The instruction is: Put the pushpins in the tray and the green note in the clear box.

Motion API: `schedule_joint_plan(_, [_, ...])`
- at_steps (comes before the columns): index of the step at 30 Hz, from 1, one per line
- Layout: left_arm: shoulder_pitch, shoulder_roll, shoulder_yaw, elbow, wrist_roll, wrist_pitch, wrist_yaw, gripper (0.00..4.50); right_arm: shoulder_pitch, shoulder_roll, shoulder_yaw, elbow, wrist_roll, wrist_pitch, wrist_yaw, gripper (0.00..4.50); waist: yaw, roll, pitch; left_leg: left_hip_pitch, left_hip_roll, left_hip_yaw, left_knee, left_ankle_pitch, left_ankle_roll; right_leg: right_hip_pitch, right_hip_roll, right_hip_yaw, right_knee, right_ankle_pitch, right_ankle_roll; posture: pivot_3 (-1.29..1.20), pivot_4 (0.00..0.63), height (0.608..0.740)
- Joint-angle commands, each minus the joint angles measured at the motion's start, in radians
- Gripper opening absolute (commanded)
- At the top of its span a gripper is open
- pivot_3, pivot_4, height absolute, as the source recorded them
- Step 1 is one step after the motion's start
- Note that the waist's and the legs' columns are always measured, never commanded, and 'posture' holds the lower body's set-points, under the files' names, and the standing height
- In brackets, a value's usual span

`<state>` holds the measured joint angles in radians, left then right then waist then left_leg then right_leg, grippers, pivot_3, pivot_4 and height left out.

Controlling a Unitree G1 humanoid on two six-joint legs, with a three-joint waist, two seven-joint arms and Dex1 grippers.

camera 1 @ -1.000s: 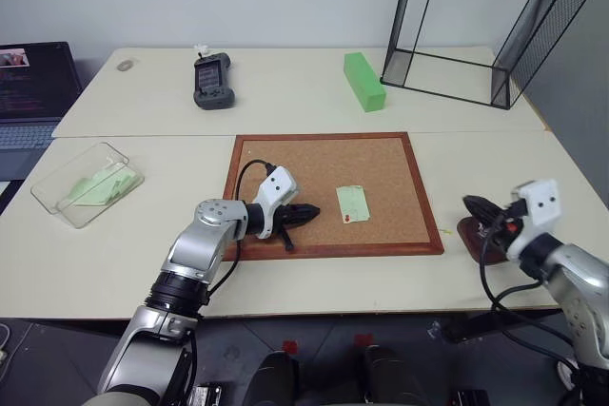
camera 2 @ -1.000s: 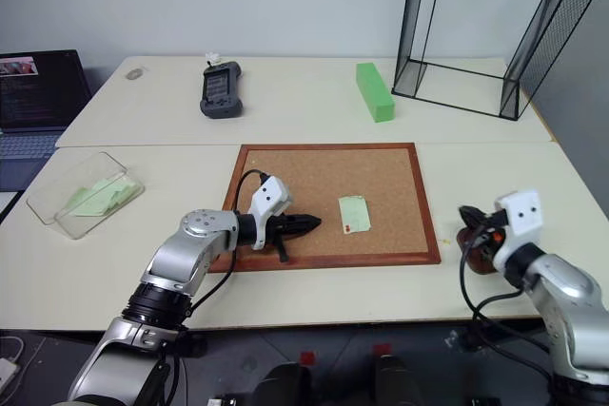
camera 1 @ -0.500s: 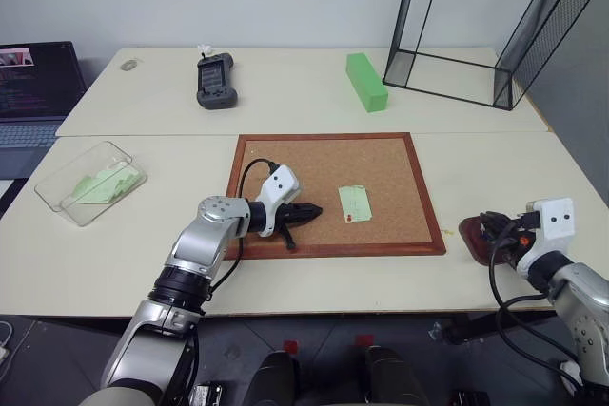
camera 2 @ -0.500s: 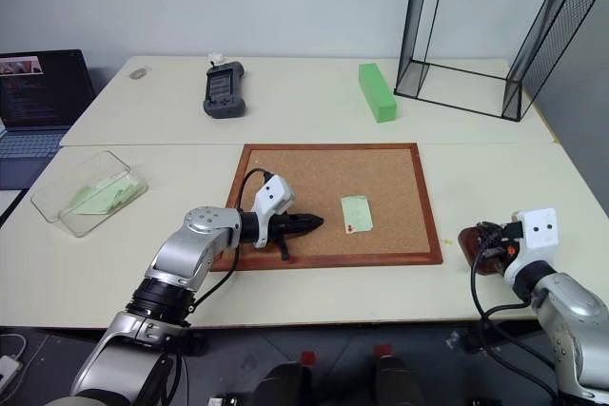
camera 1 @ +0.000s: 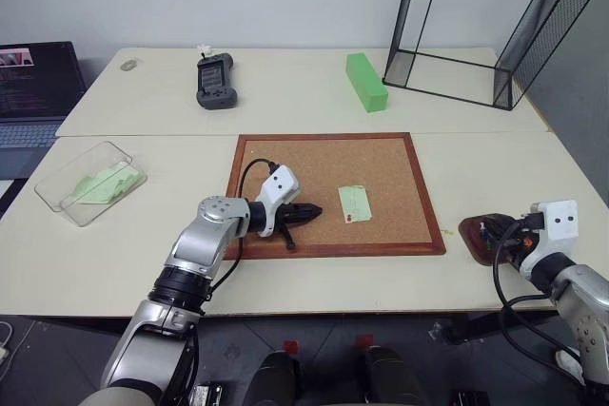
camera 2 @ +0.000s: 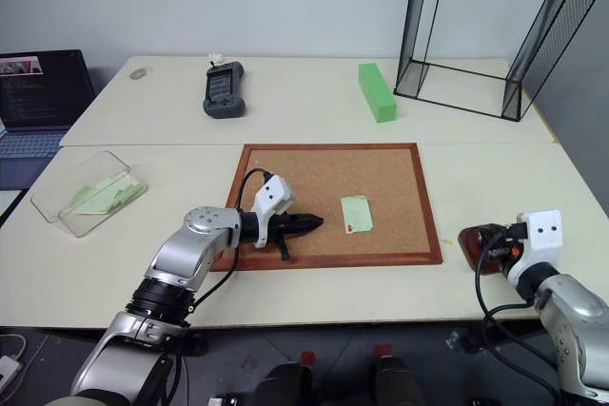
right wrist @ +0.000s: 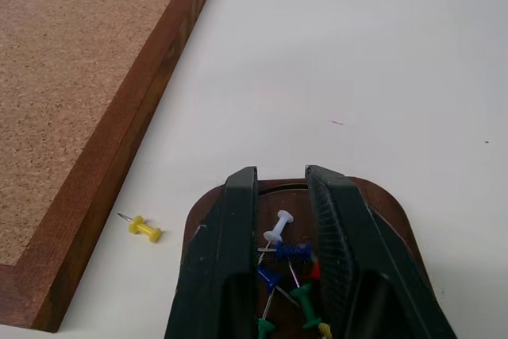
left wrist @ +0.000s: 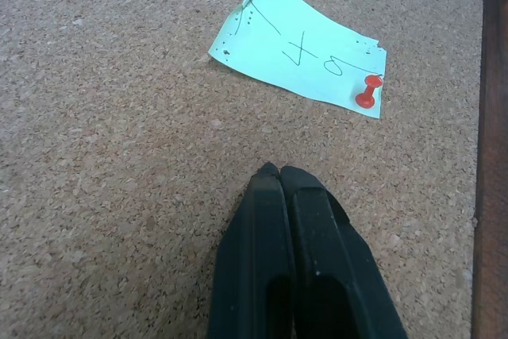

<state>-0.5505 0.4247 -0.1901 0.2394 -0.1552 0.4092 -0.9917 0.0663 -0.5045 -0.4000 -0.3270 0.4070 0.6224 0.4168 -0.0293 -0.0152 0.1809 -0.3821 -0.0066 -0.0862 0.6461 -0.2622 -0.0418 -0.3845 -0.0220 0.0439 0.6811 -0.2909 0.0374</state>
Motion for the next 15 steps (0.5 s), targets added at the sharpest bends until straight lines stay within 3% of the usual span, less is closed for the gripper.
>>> schedule_joint_plan(1, [-0.003, -0.003, -0.011, -0.002, 0.003, 0.000, 0.001, 0.00, 0.003, -0.020, -0.028, -0.003, -0.012, -0.028, -0.006, 1.03, 0.000, 0.000, 0.000, 0.000, 0.000, 0.000, 0.000, 0.000, 0.000, 0.000, 0.000, 0.000, 0.000, 0.000, 0.000, 0.00, 0.150, 0.740])
schedule_joint_plan(8, [-0.007, -0.001, -0.010, 0.004, 0.004, -0.002, -0.001, 0.00, -0.006, -0.016, -0.026, -0.014, 0.002, -0.044, 0.008, 1.03, 0.000, 0.000, 0.000, 0.000, 0.000, 0.000, 0.000, 0.000, 0.000, 0.000, 0.000, 0.000, 0.000, 0.000, 0.000, 0.00, 0.150, 0.740])
schedule_joint_plan(15, [-0.012, -0.001, -0.011, 0.009, 0.005, -0.005, -0.004, 0.00, 0.001, -0.079, 0.112, -0.126, 0.030, -0.128, 0.211, 1.03, -0.001, 0.000, 0.000, 0.000, 0.000, 0.000, 0.000, 0.000, 0.000, 0.000, 0.000, 0.000, 0.000, 0.000, 0.000, 0.00, 0.150, 0.740])
